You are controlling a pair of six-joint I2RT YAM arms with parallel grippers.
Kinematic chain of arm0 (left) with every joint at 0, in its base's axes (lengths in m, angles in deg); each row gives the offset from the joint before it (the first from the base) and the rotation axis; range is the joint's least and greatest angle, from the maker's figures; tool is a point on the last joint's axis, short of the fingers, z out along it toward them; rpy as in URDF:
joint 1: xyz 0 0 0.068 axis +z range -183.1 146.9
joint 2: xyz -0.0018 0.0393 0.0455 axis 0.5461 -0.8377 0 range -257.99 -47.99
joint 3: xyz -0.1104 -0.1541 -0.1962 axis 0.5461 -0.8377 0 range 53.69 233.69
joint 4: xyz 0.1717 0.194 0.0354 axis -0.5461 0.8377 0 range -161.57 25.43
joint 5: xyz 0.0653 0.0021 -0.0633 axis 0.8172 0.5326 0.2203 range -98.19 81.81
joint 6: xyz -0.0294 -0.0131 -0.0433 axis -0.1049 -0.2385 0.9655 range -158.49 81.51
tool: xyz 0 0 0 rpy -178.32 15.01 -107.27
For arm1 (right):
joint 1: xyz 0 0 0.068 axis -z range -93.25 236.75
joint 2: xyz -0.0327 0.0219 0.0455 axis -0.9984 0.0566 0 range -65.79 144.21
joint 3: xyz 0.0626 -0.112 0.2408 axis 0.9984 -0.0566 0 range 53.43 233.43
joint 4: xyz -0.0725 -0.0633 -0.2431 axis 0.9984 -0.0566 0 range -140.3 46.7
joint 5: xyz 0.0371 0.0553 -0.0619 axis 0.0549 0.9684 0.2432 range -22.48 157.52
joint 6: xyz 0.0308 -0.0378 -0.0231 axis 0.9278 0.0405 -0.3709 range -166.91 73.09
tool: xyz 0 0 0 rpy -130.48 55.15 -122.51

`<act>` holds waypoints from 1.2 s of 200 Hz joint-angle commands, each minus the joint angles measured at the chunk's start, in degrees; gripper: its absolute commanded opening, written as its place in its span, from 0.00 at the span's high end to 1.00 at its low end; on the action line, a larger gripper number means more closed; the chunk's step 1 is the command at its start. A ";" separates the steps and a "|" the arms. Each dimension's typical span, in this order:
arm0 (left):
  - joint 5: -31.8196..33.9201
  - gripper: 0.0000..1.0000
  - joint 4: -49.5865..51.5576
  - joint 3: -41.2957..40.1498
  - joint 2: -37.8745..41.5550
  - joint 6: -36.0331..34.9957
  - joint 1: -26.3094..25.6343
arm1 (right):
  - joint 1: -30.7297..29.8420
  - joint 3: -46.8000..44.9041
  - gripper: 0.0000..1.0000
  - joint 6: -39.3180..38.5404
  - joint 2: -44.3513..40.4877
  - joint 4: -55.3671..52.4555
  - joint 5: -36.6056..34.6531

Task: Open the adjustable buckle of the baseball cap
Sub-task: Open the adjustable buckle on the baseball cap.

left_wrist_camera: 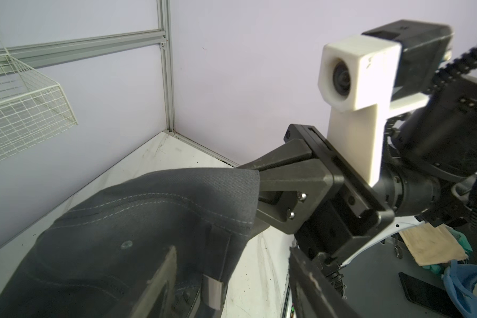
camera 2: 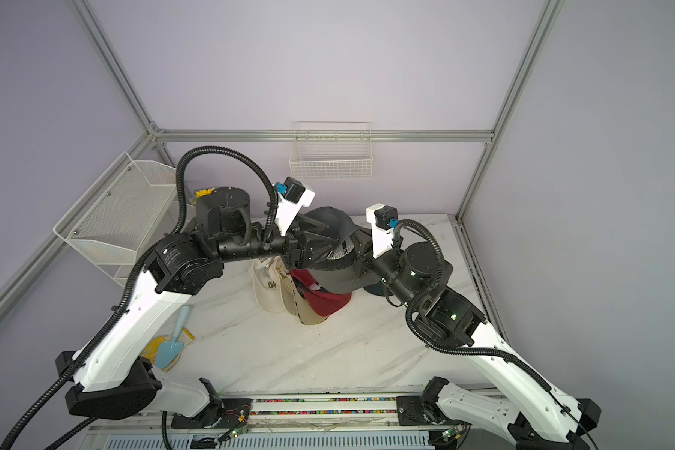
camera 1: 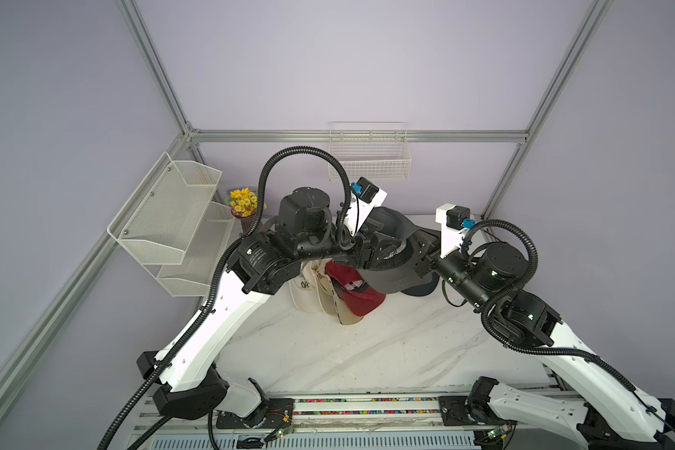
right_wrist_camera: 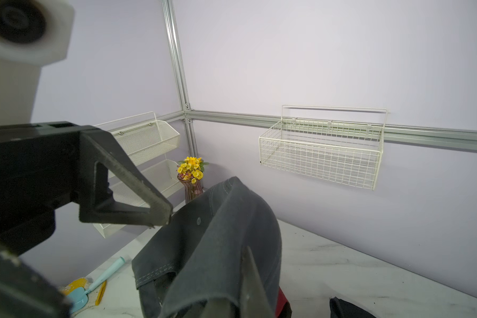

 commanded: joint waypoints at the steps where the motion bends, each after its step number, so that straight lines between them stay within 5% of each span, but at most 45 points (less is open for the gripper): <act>1: -1.80 0.37 -1.45 1.73 -0.89 0.62 0.49 | 0.06 0.74 1.00 0.33 -1.41 2.53 0.73; 87: -2.71 0.57 -1.50 2.46 -2.18 0.53 1.56 | 0.08 1.19 1.00 1.01 -1.75 2.85 2.39; 240: -9.05 0.73 -2.14 4.06 -4.96 1.84 1.55 | 0.06 1.74 1.00 2.08 -2.71 3.85 3.29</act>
